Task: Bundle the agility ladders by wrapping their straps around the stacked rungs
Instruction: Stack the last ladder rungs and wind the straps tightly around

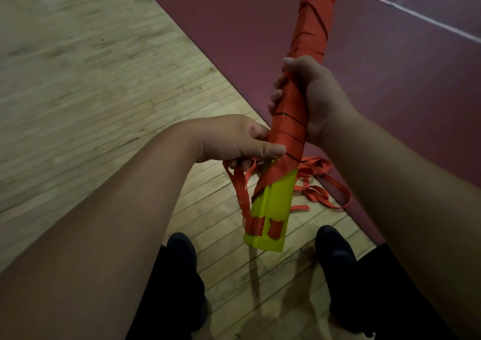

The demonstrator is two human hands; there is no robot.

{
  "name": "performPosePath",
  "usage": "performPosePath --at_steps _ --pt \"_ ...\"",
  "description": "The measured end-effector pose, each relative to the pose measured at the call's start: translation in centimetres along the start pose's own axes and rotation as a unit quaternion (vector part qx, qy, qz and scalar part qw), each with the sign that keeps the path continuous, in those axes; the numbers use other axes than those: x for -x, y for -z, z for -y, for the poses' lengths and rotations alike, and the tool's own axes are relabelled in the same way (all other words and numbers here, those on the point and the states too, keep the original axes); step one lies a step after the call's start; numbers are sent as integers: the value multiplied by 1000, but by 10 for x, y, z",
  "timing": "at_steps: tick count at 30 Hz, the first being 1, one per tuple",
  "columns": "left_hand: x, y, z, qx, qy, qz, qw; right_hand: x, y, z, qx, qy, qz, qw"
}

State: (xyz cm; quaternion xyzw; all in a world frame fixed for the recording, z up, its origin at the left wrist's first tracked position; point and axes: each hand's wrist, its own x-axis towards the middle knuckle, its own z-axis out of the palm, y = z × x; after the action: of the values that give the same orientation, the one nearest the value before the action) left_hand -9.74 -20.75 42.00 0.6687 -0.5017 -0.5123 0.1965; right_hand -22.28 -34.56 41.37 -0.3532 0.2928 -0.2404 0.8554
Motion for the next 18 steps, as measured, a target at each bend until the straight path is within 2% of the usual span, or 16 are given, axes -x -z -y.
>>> performPosePath --at_steps 4,9,14,18 --pt "-5 -2 0 -108 49 -29 993 -5 4 -6 101 52 -88 990" --pt "-16 -9 1 -258 69 -82 960 -15 9 -13 220 106 -143 959" --pt "-18 -20 0 -268 98 -93 954 -21 9 -14 248 95 -156 951" --pt "-27 -31 5 -332 109 -151 925 -21 6 -15 237 78 -163 955"
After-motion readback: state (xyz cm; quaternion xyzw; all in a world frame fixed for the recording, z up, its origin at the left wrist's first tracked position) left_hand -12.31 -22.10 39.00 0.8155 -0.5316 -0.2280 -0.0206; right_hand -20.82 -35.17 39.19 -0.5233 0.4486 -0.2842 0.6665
